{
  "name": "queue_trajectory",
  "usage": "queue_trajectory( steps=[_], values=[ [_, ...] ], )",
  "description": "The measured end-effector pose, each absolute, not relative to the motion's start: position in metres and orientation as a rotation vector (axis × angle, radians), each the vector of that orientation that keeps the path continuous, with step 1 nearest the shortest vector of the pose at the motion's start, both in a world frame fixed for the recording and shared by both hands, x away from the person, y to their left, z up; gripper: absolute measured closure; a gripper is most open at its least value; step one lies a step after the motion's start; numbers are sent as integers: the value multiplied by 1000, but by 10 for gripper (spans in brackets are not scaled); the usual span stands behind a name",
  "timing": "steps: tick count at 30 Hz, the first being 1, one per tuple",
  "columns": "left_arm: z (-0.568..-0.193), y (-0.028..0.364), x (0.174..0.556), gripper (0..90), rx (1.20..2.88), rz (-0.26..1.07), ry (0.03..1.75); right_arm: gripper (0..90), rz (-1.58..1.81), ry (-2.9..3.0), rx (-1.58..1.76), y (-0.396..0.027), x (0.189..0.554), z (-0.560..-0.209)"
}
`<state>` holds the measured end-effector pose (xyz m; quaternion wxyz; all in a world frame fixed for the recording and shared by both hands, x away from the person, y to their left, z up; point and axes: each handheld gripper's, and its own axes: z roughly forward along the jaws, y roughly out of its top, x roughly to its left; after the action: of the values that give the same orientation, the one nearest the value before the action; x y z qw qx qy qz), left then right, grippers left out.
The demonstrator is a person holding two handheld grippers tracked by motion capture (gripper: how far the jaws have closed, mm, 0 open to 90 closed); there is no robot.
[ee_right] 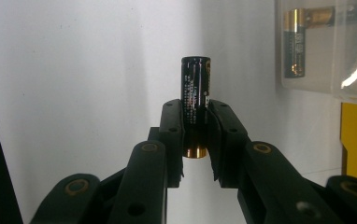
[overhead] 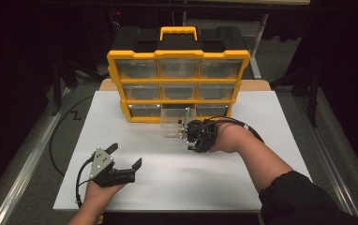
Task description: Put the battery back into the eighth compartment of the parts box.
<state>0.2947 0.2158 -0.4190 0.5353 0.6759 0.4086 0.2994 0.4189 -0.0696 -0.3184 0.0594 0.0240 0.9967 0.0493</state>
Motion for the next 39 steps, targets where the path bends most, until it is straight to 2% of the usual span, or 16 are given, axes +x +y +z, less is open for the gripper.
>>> queue_trajectory(
  steps=[39],
  values=[
    [-419, 217, 294, 3, 1605, 709, 974, 786, 120, 2976, 48, -60, 433, -287]
  ],
)
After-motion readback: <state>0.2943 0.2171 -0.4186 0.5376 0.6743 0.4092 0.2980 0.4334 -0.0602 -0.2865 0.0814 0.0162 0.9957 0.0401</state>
